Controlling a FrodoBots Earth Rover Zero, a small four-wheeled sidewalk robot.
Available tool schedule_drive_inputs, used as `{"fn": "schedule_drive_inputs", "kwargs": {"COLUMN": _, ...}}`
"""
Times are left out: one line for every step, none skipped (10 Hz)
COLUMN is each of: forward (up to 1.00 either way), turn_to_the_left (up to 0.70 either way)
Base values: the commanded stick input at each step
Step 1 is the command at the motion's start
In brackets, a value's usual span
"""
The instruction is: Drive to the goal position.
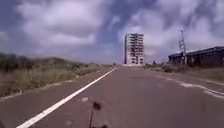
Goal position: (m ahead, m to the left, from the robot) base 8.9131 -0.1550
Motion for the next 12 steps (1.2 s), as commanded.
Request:
{"fn": "schedule_drive_inputs", "kwargs": {"forward": 1.00, "turn_to_the_left": 0.00}}
{"fn": "schedule_drive_inputs", "kwargs": {"forward": 1.00, "turn_to_the_left": 0.00}}
{"fn": "schedule_drive_inputs", "kwargs": {"forward": 1.00, "turn_to_the_left": 0.00}}
{"fn": "schedule_drive_inputs", "kwargs": {"forward": 1.00, "turn_to_the_left": 0.00}}
{"fn": "schedule_drive_inputs", "kwargs": {"forward": 1.00, "turn_to_the_left": 0.00}}
{"fn": "schedule_drive_inputs", "kwargs": {"forward": 1.00, "turn_to_the_left": 0.00}}
{"fn": "schedule_drive_inputs", "kwargs": {"forward": 1.00, "turn_to_the_left": 0.00}}
{"fn": "schedule_drive_inputs", "kwargs": {"forward": 1.00, "turn_to_the_left": 0.00}}
{"fn": "schedule_drive_inputs", "kwargs": {"forward": 1.00, "turn_to_the_left": 0.00}}
{"fn": "schedule_drive_inputs", "kwargs": {"forward": 1.00, "turn_to_the_left": 0.00}}
{"fn": "schedule_drive_inputs", "kwargs": {"forward": 1.00, "turn_to_the_left": 0.00}}
{"fn": "schedule_drive_inputs", "kwargs": {"forward": 1.00, "turn_to_the_left": 0.00}}
